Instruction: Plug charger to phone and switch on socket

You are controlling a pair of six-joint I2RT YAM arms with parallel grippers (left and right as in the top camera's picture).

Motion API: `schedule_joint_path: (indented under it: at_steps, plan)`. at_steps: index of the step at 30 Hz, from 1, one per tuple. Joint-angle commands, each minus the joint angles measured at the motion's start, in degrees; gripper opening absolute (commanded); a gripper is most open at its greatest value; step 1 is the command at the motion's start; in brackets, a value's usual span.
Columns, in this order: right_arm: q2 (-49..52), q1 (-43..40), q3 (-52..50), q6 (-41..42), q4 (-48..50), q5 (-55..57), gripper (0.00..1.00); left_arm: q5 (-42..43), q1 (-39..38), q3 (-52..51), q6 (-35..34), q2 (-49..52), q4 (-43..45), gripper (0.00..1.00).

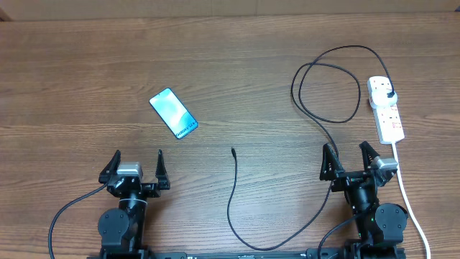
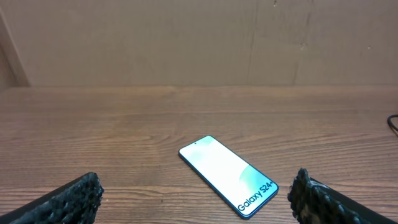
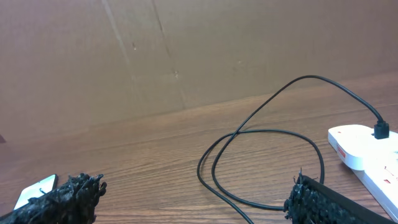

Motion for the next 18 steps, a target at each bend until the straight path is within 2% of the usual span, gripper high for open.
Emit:
schedule_joint_path:
  at_steps: [1,18]
  plan:
    - [-0.6,0.4,-0.6,0.0,0.1,0.7,1.0,0.8,0.3,-0.2,0.2,-0.5,0.0,1.0]
    - [-0.6,0.4,-0.6,0.0,0.1,0.7,1.0,1.9,0.3,0.5,-2.2,-0.5,-0.9,0.99]
